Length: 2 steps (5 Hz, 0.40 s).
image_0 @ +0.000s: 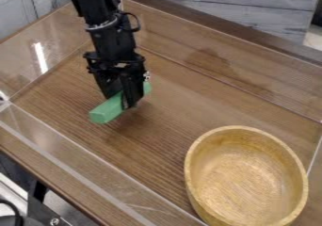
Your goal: Remove the green block from inside the brown bowl and put it on the table
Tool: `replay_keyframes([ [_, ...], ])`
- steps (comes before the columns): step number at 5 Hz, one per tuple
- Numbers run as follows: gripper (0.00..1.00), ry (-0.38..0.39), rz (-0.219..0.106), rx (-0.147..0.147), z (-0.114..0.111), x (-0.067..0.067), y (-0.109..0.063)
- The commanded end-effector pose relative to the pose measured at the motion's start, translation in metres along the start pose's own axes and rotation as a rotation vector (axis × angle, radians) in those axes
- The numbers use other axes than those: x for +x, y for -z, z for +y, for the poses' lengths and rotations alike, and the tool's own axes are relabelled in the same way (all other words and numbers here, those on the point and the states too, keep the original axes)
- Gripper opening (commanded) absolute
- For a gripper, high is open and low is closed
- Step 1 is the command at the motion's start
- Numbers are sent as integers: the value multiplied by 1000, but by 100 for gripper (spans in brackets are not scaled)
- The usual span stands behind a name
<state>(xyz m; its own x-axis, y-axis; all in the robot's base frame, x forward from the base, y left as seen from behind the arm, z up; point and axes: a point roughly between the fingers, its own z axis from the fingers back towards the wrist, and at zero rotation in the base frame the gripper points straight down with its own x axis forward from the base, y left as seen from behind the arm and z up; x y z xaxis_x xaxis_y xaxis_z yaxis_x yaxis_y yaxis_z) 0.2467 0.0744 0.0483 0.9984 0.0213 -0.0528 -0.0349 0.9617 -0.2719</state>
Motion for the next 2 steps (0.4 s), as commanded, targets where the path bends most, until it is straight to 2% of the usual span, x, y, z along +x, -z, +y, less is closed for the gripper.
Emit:
replay_keyframes([
  [1,0,23,-47,20,-2,13,-14],
  [2,0,22,-40,17,-3,13,-14],
])
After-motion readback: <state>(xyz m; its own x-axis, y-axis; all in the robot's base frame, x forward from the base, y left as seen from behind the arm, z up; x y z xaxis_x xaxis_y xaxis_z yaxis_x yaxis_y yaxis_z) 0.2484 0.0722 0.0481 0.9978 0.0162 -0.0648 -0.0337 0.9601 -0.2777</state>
